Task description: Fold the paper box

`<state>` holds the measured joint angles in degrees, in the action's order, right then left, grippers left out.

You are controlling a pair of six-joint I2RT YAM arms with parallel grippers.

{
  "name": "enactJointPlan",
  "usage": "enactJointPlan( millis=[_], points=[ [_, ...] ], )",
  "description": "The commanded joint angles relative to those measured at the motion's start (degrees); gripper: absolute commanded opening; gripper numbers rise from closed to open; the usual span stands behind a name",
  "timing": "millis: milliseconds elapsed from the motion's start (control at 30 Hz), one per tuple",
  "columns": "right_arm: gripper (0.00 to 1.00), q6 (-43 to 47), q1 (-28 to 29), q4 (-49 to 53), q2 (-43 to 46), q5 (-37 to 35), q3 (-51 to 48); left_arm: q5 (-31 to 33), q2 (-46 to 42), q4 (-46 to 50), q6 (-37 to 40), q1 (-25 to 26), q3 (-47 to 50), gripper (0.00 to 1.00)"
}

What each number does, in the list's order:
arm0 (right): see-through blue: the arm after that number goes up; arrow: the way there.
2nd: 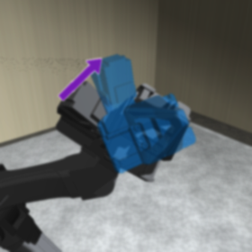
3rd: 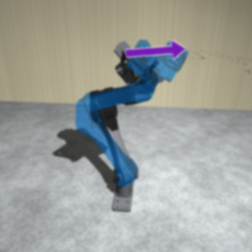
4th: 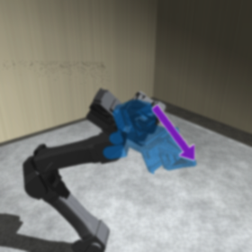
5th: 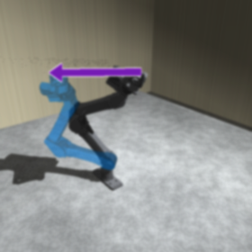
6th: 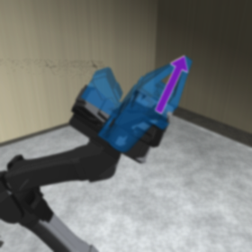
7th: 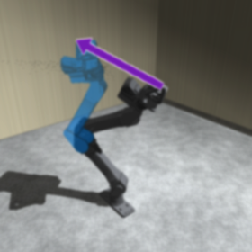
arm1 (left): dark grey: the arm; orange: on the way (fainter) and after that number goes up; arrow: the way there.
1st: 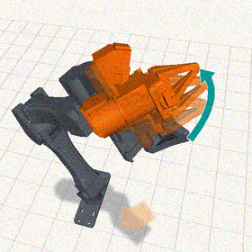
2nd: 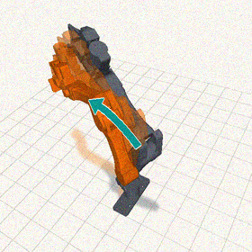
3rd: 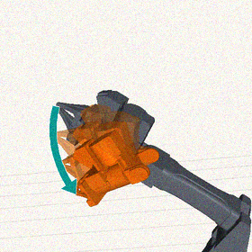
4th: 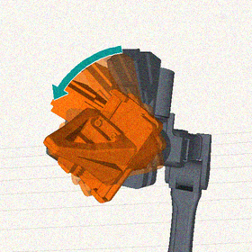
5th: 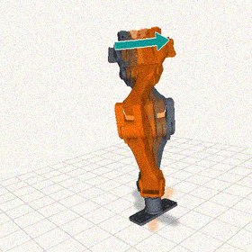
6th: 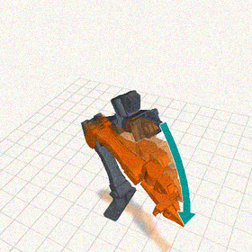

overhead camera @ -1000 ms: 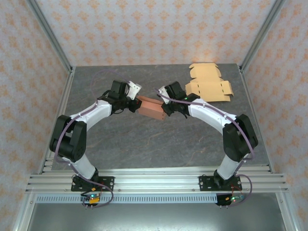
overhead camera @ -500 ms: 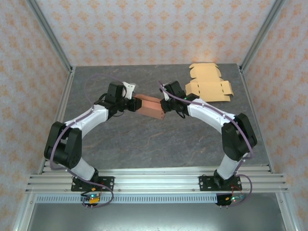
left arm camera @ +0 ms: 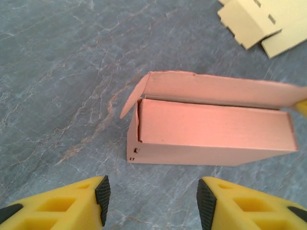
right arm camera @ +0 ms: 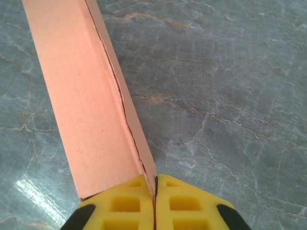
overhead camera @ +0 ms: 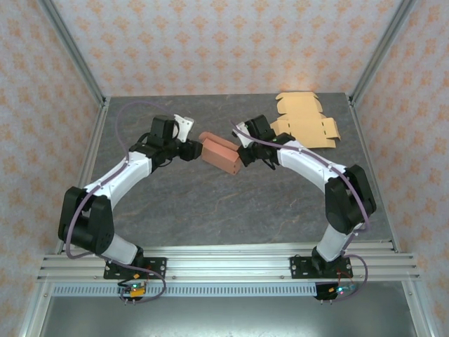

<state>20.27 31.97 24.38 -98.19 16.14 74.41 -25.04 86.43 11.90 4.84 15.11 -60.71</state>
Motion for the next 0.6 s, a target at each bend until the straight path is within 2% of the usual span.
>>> enactJointPlan(
  millis=[0,133,333,400,500,567],
  points=[
    [0.06,3.51,-0.1,4.3,-0.5,2.45,1.82,-0.76,1.64,-1.25,6.98,-0.35,-1.75,0.56],
    [0.07,3.25,-0.12,4.71,-0.73,3.02,2.25,-3.62,4.48,-1.87,9.63,-0.76,-4.78,0.56],
    [0.07,2.27,-0.13,3.95,-0.85,3.98,2.34,-7.83,8.74,-1.51,9.32,-1.79,-8.82,0.56],
    [0.07,2.19,-0.15,3.75,-0.79,3.82,2.22,-9.72,10.29,0.32,10.22,-1.8,-10.18,0.52],
    [0.07,2.08,-0.12,3.74,-0.87,3.98,2.25,-11.25,11.23,1.09,11.15,-1.84,-10.68,0.39],
    [0.07,2.21,-0.14,3.75,-0.92,3.96,2.4,-11.81,11.49,1.56,11.53,-1.84,-10.87,0.35]
  ],
)
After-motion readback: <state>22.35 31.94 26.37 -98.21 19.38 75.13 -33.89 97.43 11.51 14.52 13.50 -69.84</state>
